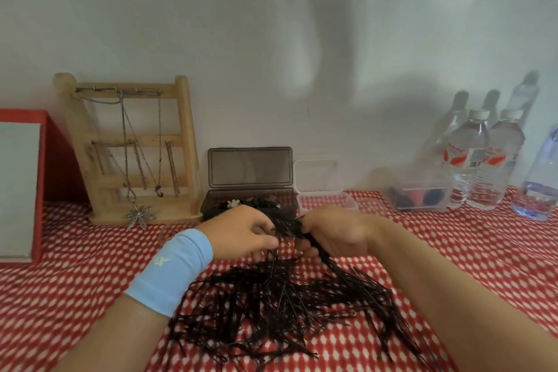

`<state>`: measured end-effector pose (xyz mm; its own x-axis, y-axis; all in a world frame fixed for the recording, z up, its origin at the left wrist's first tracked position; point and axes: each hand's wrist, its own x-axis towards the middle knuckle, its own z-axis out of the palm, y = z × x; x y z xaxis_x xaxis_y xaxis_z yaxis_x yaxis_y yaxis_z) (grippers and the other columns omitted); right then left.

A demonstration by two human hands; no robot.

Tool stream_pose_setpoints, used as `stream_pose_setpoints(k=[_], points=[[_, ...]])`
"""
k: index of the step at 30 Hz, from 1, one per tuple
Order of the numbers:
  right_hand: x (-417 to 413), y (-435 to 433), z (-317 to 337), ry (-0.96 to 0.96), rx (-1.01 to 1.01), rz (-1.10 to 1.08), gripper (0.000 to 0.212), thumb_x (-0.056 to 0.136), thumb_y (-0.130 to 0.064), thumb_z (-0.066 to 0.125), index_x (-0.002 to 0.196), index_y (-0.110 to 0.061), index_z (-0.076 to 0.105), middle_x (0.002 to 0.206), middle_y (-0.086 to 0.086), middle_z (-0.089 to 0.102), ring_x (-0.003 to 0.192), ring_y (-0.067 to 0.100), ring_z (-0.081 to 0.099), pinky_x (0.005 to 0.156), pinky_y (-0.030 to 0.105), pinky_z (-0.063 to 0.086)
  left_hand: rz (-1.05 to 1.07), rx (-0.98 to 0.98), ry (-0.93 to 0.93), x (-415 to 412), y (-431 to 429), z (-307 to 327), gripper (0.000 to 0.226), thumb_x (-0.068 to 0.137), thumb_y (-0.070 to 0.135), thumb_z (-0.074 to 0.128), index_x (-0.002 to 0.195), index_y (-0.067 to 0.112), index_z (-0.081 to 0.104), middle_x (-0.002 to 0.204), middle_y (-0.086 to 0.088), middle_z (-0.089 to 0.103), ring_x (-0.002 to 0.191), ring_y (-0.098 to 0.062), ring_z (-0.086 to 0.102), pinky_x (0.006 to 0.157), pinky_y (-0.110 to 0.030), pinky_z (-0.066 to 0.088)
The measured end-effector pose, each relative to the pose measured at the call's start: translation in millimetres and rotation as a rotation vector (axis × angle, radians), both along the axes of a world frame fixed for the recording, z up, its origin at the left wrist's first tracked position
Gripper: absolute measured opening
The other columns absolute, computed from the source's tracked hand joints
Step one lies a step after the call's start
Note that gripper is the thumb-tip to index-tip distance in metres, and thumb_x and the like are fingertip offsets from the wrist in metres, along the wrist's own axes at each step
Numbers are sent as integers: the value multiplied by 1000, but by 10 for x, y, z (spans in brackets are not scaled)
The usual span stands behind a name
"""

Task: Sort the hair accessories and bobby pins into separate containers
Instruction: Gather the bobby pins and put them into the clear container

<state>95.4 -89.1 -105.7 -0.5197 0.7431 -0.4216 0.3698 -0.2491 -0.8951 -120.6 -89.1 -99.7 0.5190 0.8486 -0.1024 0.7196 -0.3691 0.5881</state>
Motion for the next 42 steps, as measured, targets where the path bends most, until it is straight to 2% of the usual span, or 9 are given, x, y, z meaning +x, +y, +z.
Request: stream_pose_setpoints(k=[6, 9, 14, 19, 24, 29, 34, 39, 42], points=[[-9, 94, -5, 54, -110, 97, 54, 101, -59, 32, 107, -10, 53, 76, -1, 43, 66, 12, 39, 63, 26, 36, -29, 18, 67, -88, 51, 52, 6, 91, 29, 68, 86, 29, 71, 71, 9, 72, 63, 0, 65, 75, -21, 50], [32, 85, 85, -102, 1, 165, 35, 107, -37, 46, 86, -14, 61, 73, -2, 46, 63, 11, 42, 65, 27, 38, -73, -60, 177, -160, 27, 87, 7, 91, 26, 67, 87, 32, 69, 82, -1, 76, 64, -4, 67, 76, -20, 52], [78, 134, 157, -68, 55, 164, 27, 108, -17, 45, 90, -9, 62, 75, 0, 53, 64, 12, 46, 62, 25, 42, -55, 27, 316, -180, 29, 136, 16, 93, 36, 62, 104, 35, 73, 103, 22, 68, 94, 4, 60, 91, -20, 46], [52, 175, 154, 37, 104, 320, 25, 108, -16, 43, 98, -2, 61, 83, 9, 56, 65, 14, 46, 61, 24, 43, 141, 258, -128, -79, -27, 269, 25, 102, 30, 45, 117, 39, 62, 103, 23, 66, 88, 7, 62, 71, -10, 45], [-91, 204, 28, 68, 95, 399, 19, 106, -15, 44, 106, -8, 61, 78, -2, 52, 69, 12, 46, 66, 26, 41, 12, 249, -109, 8, -52, 223, 23, 98, 32, 54, 114, 39, 70, 108, 27, 67, 103, 12, 57, 90, -12, 40], [-68, 158, 59, -25, 249, 478, 25, 103, -4, 46, 101, -11, 70, 78, -3, 61, 70, 13, 49, 78, 36, 41, 13, 210, -32, -43, 2, 202, 18, 94, 35, 61, 105, 36, 75, 98, 25, 70, 92, 13, 60, 85, -14, 44], [-95, 168, 54, -285, 493, 443, 22, 98, -12, 57, 104, 7, 66, 85, 24, 63, 76, 9, 59, 90, 26, 38, 45, 278, -19, 3, -27, 236, 8, 84, 43, 70, 88, 42, 77, 86, 27, 70, 81, 12, 61, 71, -13, 45], [-129, 141, 61, -205, 373, 419, 22, 96, 5, 53, 89, -9, 69, 71, -4, 64, 70, 10, 55, 80, 20, 44, 56, 345, 16, 2, -26, 232, 11, 88, 42, 65, 91, 42, 76, 83, 29, 69, 80, 11, 61, 77, -21, 50], [-100, 159, 29, -109, 267, 308, 22, 93, 11, 49, 94, 2, 69, 75, -3, 64, 69, 9, 55, 74, 28, 46, 117, 331, -78, -15, -20, 211, 14, 93, 41, 59, 96, 36, 72, 80, 21, 70, 72, 13, 59, 69, -17, 43]])
